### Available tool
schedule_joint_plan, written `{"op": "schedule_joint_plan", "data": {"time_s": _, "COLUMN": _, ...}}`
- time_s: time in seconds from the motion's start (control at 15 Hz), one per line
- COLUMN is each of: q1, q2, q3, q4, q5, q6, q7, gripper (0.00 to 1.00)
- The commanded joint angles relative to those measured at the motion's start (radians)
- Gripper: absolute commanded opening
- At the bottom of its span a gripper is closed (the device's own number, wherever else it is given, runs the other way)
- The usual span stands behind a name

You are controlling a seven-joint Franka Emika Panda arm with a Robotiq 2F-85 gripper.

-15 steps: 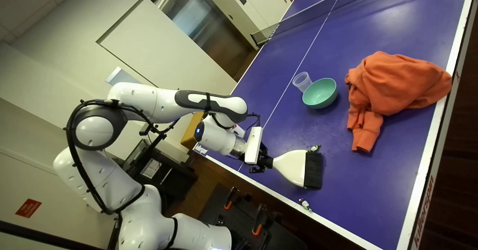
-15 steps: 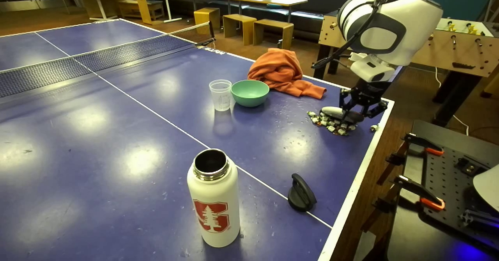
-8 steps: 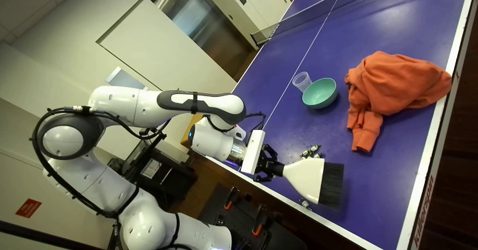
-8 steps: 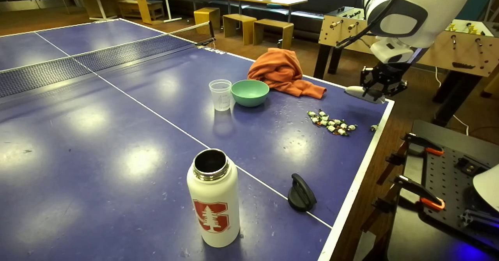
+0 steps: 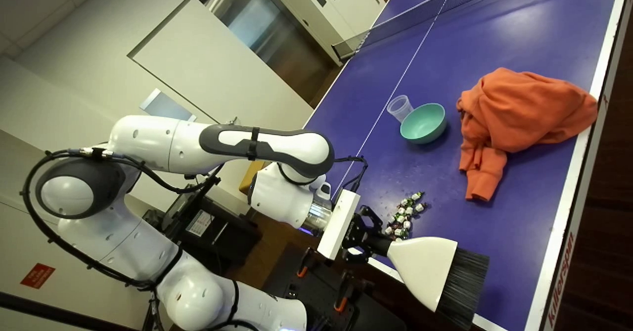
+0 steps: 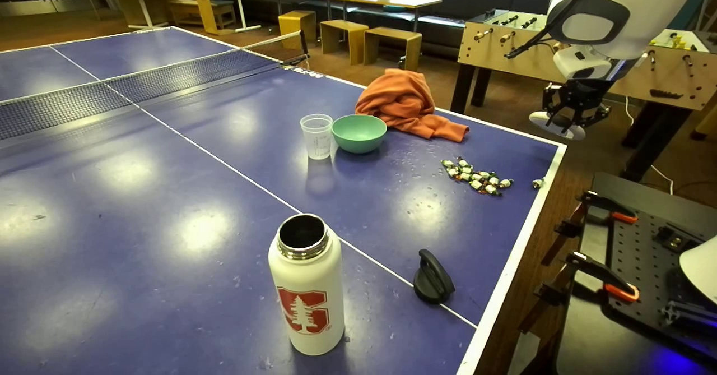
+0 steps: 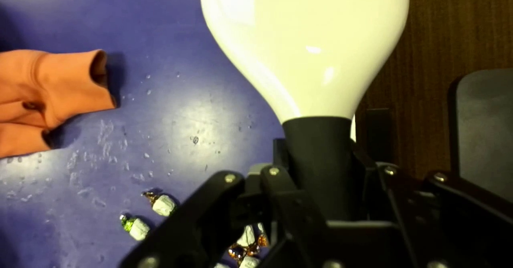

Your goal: Sweep the candy to the left using the white and black brush

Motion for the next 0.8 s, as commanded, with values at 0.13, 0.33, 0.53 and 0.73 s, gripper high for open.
{"op": "schedule_joint_plan", "data": {"time_s": 0.13, "q1": -0.016, "q2": -0.006, "q3": 0.024, "q4": -0.001, "q5": 0.047, "q6": -0.001, "q7": -0.004, "gripper": 0.12}}
{"op": "schedule_joint_plan", "data": {"time_s": 0.33, "q1": -0.058, "q2": -0.029, "q3": 0.074, "q4": -0.010, "q5": 0.162, "q6": 0.010, "q7": -0.023, "gripper": 0.12}}
{"op": "schedule_joint_plan", "data": {"time_s": 0.53, "q1": -0.185, "q2": -0.060, "q3": 0.259, "q4": -0.060, "q5": 0.106, "q6": 0.007, "q7": 0.130, "gripper": 0.12}}
{"op": "schedule_joint_plan", "data": {"time_s": 0.73, "q1": -0.375, "q2": -0.051, "q3": 0.515, "q4": -0.079, "q5": 0.104, "q6": -0.010, "q7": 0.226, "gripper": 0.12}}
